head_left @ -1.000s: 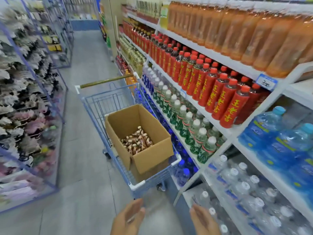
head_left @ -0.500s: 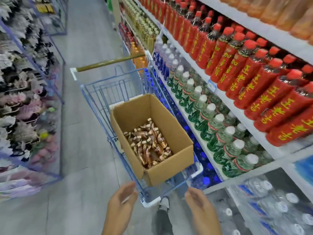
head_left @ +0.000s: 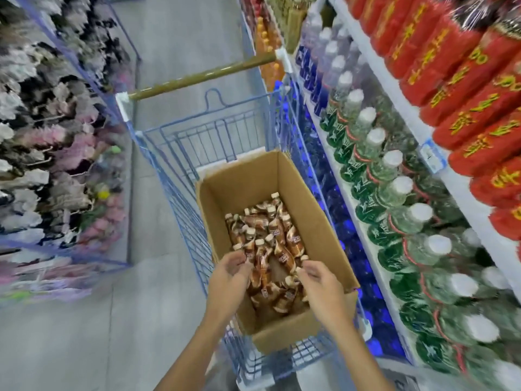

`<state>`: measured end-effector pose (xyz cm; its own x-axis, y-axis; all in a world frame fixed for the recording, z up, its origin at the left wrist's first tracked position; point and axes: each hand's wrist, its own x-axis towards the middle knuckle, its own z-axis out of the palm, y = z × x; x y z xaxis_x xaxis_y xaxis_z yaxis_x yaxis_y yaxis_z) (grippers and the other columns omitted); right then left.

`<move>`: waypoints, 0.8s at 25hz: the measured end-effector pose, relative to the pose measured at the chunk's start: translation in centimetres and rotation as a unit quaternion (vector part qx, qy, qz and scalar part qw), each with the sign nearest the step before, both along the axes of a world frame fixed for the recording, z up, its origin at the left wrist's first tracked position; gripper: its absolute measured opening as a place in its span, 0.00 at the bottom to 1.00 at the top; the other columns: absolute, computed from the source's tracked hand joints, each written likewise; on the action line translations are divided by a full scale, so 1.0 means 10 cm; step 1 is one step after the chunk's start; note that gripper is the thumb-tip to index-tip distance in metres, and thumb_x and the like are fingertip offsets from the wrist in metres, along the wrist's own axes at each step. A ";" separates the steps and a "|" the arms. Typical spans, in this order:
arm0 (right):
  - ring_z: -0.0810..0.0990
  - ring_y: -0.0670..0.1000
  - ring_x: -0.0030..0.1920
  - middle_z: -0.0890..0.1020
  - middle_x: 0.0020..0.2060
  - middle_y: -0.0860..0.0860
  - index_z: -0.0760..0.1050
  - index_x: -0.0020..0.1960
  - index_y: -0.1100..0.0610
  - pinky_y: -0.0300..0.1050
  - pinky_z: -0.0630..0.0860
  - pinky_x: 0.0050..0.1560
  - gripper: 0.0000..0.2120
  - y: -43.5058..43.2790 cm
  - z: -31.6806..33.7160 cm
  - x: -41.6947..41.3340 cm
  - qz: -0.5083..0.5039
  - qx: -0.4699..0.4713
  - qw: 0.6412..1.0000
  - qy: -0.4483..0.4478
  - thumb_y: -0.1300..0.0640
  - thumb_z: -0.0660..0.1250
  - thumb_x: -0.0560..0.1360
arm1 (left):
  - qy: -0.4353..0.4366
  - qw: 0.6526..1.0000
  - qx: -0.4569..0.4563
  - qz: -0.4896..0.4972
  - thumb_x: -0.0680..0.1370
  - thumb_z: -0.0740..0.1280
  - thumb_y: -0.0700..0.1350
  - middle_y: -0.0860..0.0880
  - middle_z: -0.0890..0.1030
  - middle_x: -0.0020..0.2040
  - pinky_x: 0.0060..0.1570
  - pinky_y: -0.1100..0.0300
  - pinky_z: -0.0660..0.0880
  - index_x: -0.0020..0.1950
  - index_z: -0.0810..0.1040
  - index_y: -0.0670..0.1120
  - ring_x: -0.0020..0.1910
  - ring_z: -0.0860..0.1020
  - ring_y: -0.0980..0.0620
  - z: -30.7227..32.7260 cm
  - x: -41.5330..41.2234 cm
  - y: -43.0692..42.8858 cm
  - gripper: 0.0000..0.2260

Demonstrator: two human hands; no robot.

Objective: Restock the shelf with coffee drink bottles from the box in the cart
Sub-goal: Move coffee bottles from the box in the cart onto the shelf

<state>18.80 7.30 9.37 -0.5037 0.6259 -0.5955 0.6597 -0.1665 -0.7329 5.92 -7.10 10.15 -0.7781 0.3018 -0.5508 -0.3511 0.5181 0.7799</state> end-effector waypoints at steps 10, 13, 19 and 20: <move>0.76 0.55 0.65 0.78 0.67 0.53 0.71 0.71 0.55 0.49 0.72 0.66 0.21 0.55 -1.56 -1.27 0.019 -0.051 0.979 -0.197 0.53 0.66 0.80 | -0.081 0.975 -0.198 -0.063 0.79 0.64 0.37 0.43 0.78 0.64 0.65 0.56 0.71 0.72 0.68 0.42 0.66 0.75 0.41 -1.79 -1.20 1.07 0.21; 0.72 0.58 0.71 0.74 0.71 0.56 0.67 0.75 0.57 0.49 0.68 0.70 0.24 0.65 -2.05 -1.48 0.046 -0.047 0.969 -0.240 0.54 0.65 0.80 | -0.092 0.957 -0.251 -0.112 0.79 0.64 0.37 0.40 0.74 0.69 0.70 0.45 0.69 0.77 0.61 0.41 0.69 0.72 0.38 -2.36 -1.30 1.13 0.27; 0.66 0.59 0.74 0.64 0.75 0.55 0.62 0.77 0.53 0.54 0.67 0.73 0.30 0.52 -2.87 -1.45 0.187 0.015 0.929 -0.318 0.56 0.68 0.77 | -0.064 0.937 -0.309 -0.148 0.80 0.64 0.37 0.40 0.72 0.71 0.68 0.51 0.68 0.78 0.60 0.41 0.69 0.72 0.41 -2.90 -1.25 1.17 0.27; 0.65 0.59 0.74 0.62 0.75 0.55 0.61 0.77 0.52 0.55 0.67 0.72 0.31 0.48 -2.93 -1.45 0.212 0.057 0.916 -0.336 0.56 0.69 0.77 | -0.052 0.937 -0.312 -0.151 0.80 0.64 0.36 0.39 0.73 0.70 0.67 0.51 0.70 0.79 0.59 0.41 0.68 0.73 0.40 -2.93 -1.24 1.16 0.28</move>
